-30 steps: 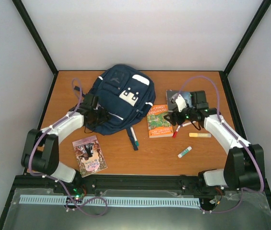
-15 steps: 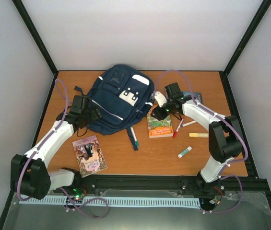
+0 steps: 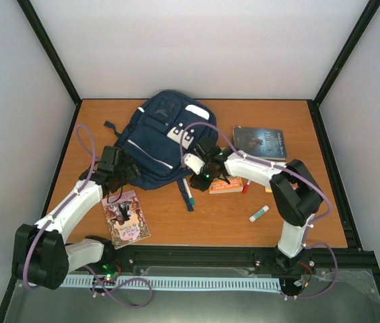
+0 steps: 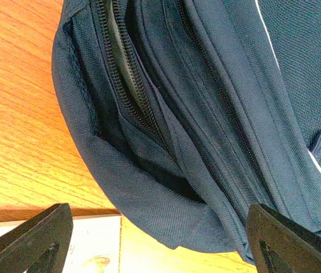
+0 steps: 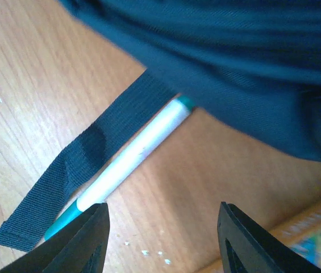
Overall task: Pack the student bag
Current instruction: Move the stationery to the center of the board.
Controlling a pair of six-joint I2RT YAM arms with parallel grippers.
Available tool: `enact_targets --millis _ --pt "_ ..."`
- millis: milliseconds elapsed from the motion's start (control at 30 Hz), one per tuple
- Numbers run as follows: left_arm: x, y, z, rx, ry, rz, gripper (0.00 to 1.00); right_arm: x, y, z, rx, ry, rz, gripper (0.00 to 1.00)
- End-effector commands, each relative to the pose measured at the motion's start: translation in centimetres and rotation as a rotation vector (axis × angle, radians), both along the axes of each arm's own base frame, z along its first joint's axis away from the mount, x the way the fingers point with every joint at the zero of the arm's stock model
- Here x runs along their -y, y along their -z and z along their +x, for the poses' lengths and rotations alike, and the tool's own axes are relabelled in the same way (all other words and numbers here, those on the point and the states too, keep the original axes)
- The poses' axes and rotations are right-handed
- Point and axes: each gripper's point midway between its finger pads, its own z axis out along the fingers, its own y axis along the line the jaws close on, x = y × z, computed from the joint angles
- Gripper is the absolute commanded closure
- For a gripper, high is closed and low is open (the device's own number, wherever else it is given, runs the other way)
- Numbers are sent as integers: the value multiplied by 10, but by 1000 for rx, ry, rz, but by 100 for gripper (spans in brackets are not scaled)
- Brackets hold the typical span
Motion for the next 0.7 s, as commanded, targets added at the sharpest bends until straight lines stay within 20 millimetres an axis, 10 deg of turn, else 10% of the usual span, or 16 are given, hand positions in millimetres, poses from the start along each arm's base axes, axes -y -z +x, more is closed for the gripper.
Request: enact_targets --millis 0,300,667 --pt "1 -2 6 23 -16 -24 13 -6 25 -19 -30 -55 -104 45" --pt "3 11 0 12 -6 -38 13 -24 44 -27 -67 -83 -159 46" --pt "9 16 -3 5 7 -68 13 15 68 -30 -50 -47 -335 72"
